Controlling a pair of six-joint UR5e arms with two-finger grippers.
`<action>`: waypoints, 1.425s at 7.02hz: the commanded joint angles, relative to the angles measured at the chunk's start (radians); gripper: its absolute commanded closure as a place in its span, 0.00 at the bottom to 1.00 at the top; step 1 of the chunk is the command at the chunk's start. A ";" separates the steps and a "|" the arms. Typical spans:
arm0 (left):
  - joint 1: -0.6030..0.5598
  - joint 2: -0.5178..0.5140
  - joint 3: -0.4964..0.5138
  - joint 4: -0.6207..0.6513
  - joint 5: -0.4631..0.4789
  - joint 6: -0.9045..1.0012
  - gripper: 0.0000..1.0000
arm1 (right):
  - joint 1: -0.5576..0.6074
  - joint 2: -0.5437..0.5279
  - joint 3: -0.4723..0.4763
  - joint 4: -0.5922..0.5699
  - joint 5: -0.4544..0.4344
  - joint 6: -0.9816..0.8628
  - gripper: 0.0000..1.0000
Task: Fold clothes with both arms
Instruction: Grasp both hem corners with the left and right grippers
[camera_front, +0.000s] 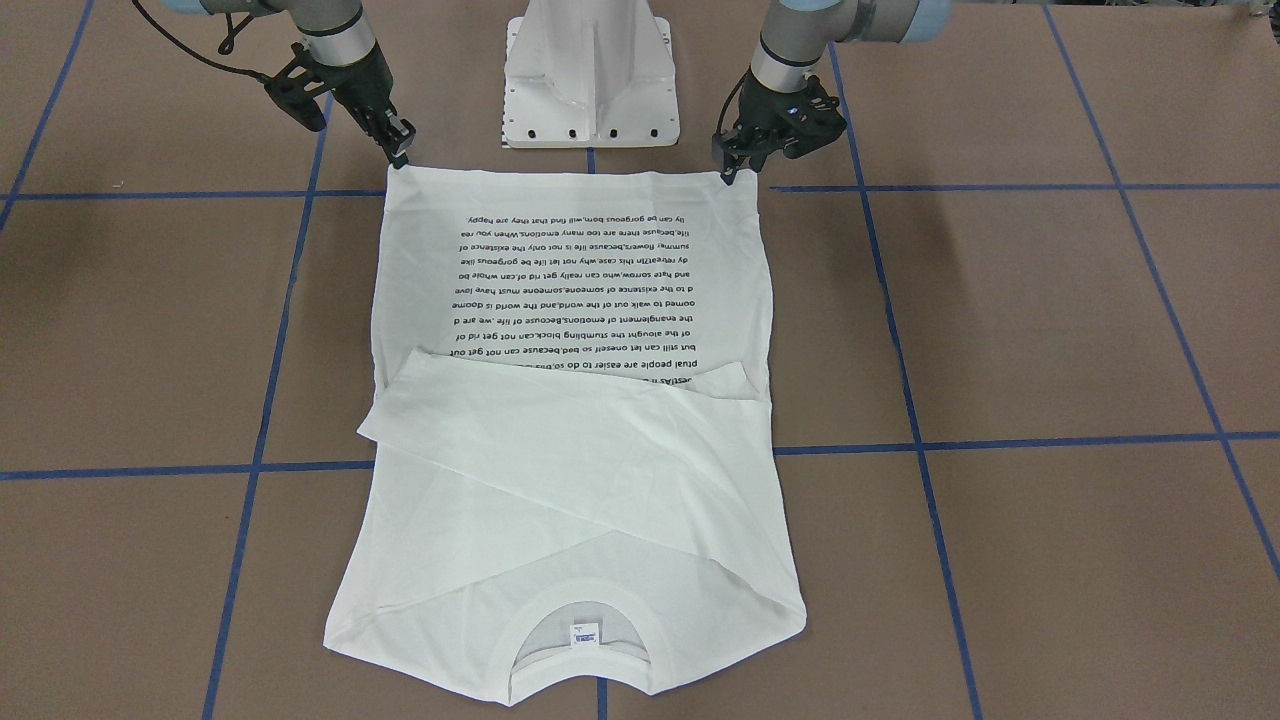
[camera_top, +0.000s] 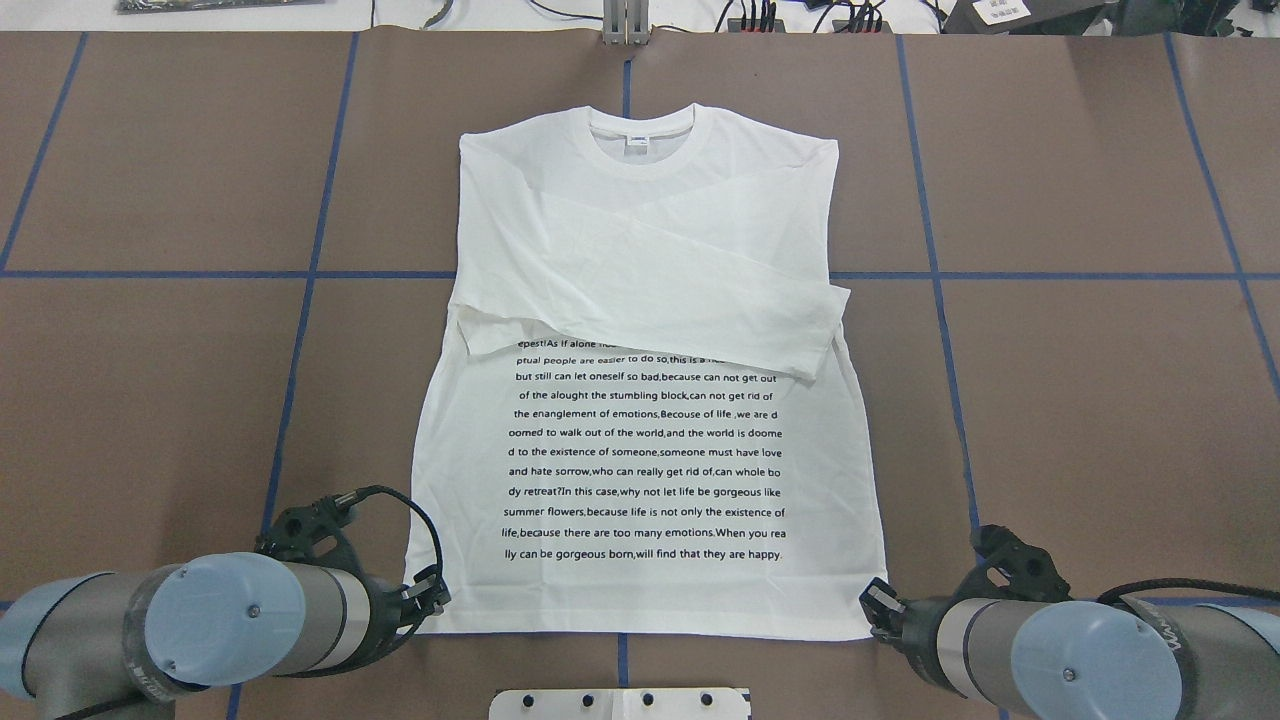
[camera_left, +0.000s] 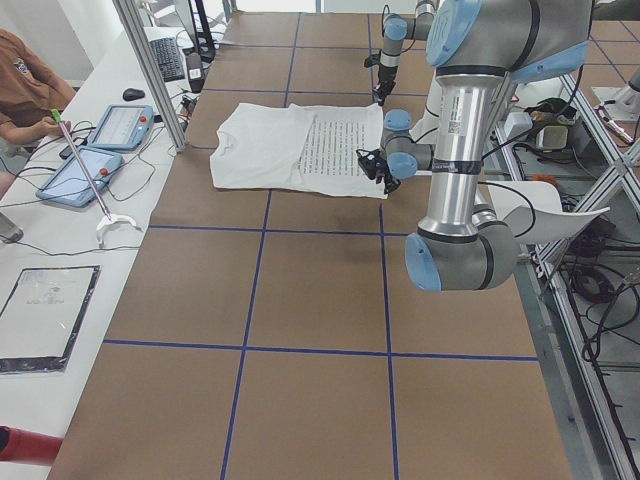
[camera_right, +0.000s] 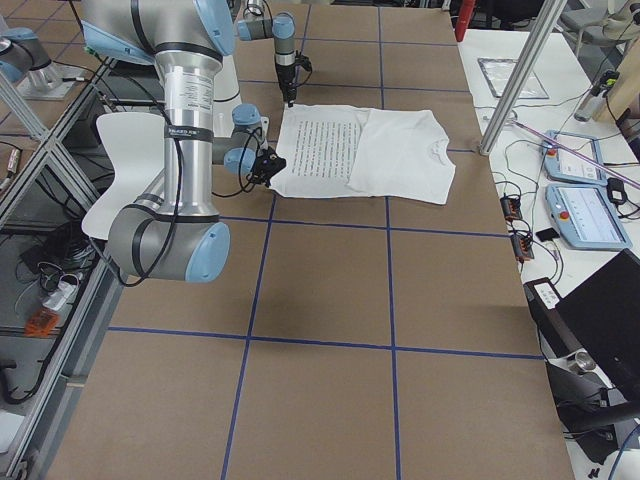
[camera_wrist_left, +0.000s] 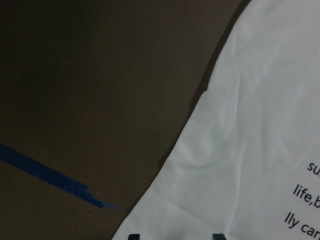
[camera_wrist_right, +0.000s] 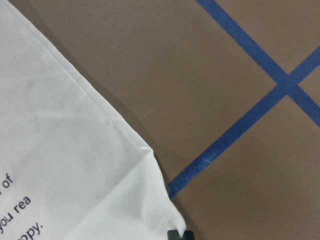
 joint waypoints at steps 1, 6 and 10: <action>0.046 0.016 0.007 -0.001 0.004 -0.050 0.42 | 0.000 -0.002 -0.001 -0.001 -0.003 0.000 1.00; 0.044 0.011 0.006 -0.003 0.036 -0.040 0.47 | 0.000 -0.004 0.000 -0.001 -0.006 0.000 1.00; 0.046 0.017 0.009 -0.003 0.122 -0.033 0.47 | 0.000 -0.004 0.000 -0.005 -0.006 0.000 1.00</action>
